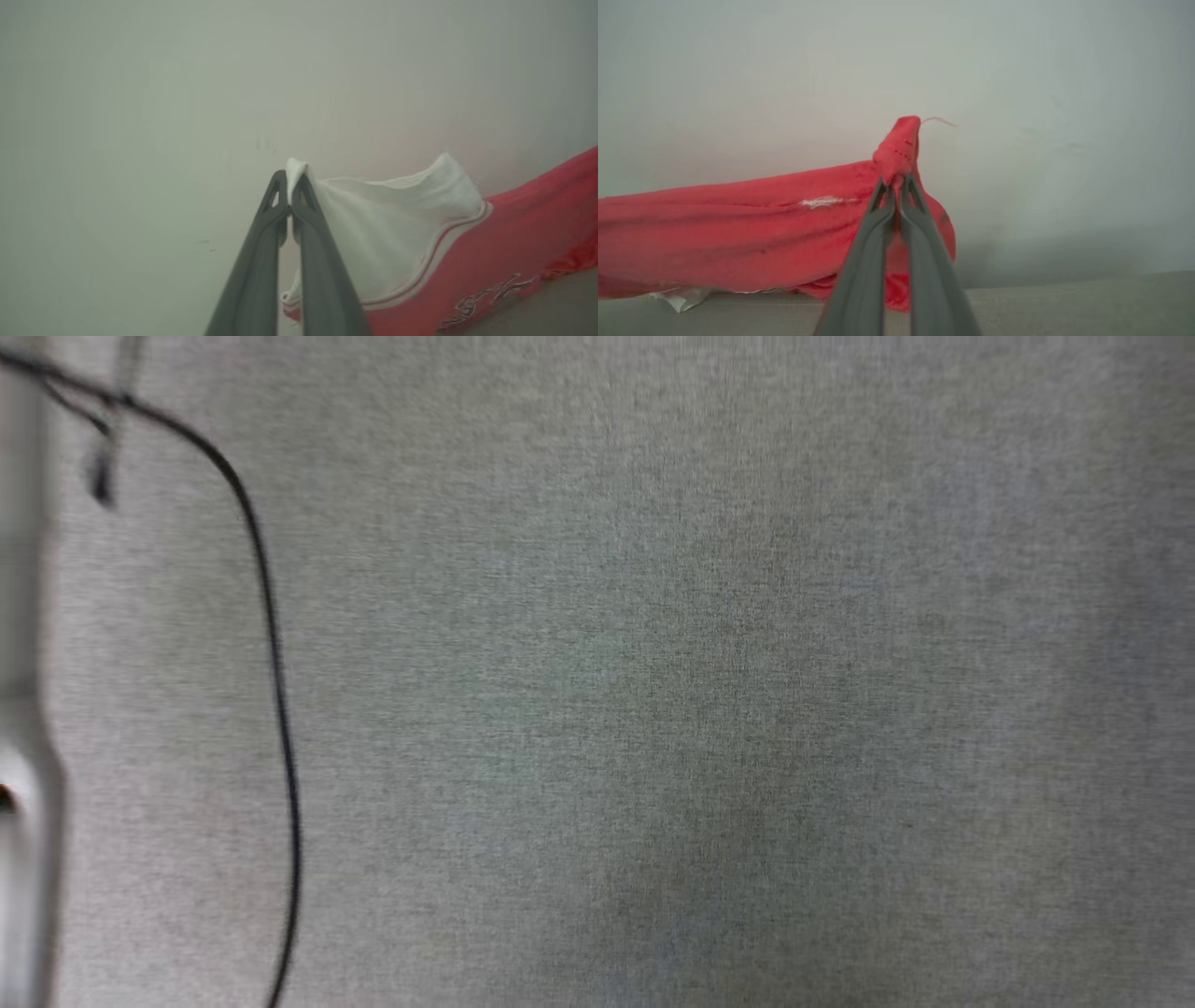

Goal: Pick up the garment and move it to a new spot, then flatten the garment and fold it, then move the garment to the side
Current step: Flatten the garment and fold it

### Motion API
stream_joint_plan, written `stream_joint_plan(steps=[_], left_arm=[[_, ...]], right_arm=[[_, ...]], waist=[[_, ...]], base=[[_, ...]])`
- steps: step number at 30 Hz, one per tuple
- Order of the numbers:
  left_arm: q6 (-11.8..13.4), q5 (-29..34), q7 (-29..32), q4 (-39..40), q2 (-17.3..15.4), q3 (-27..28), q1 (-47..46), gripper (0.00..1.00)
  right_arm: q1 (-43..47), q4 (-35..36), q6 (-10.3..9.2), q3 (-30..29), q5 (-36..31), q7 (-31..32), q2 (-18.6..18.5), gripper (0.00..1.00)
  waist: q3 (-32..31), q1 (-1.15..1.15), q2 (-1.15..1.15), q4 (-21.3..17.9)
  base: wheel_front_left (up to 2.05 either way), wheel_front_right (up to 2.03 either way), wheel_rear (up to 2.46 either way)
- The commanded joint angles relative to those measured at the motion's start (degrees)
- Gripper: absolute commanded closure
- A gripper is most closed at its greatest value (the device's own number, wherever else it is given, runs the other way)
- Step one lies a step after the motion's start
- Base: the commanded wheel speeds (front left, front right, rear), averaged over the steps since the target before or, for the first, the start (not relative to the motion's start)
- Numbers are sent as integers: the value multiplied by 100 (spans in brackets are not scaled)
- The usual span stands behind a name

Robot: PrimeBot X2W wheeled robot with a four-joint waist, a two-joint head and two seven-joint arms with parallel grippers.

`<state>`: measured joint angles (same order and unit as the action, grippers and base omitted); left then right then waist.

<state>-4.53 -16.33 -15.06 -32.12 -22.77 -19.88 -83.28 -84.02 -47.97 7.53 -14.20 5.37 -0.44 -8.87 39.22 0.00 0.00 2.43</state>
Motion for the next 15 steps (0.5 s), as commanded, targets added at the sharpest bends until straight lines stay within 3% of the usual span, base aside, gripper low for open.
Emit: stream_joint_plan(steps=[1, 9, 15], left_arm=[[-13, 24, -14, 111, 67, 51, 306, 100], [-84, 13, -15, 588, 457, 118, 2243, 100], [-112, -57, -15, 554, 509, -8, 3679, 100]], right_arm=[[198, -8, -8, 38, 97, -78, -44, 100], [1684, -7, -8, 422, 670, -151, -137, 100], [3000, 171, -8, 777, 1269, 64, -205, 100]], waist=[[-196, 0, 0, 42], [-1074, 0, 0, 115], [-1733, 0, 0, 150]], base=[[0, 0, 0], [0, 0, 0], [0, 0, 0]])
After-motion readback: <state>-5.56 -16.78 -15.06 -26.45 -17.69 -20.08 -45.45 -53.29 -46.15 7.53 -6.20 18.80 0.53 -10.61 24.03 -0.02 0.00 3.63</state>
